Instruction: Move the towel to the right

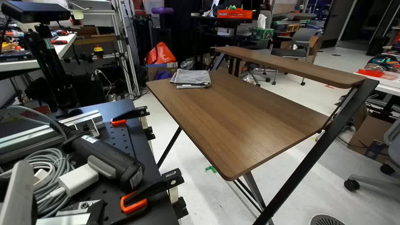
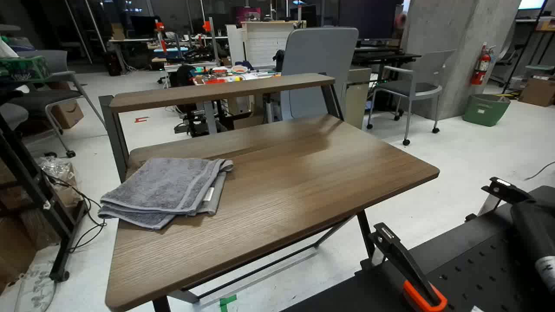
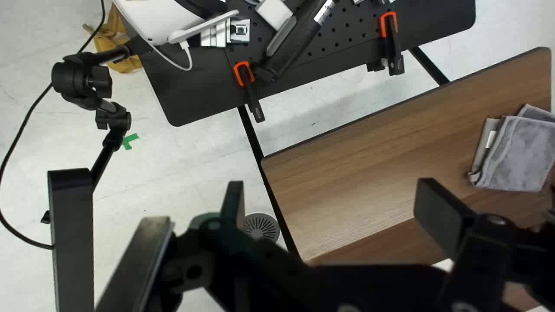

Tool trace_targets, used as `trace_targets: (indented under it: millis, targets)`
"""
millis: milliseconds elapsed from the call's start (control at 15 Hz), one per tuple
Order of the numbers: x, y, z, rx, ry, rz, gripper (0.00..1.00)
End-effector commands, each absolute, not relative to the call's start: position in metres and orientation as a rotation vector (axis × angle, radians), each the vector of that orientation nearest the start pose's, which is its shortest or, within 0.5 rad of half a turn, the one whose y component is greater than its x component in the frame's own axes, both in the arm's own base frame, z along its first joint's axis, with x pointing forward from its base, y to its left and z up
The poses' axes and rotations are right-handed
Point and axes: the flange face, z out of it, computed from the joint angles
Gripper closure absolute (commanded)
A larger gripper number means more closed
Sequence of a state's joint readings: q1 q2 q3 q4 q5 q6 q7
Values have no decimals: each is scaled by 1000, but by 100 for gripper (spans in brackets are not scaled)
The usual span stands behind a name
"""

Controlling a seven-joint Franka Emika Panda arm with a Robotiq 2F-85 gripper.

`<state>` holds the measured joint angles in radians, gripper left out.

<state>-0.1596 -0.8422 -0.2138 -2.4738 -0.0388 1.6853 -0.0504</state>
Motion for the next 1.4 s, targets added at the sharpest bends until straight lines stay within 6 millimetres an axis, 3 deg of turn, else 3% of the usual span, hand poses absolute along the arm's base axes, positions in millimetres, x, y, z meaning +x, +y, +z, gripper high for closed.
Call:
trace_targets:
  millis: [0,867,1067,1333]
  targets:
    - [278,-129,556,-3005,381,-97,0]
    - [278,-129,558,-3005,382,-102,0]
    - [297,-104,531,-3028,363,-32,0]
    - [332,-53,488,-3064,283,17,0]
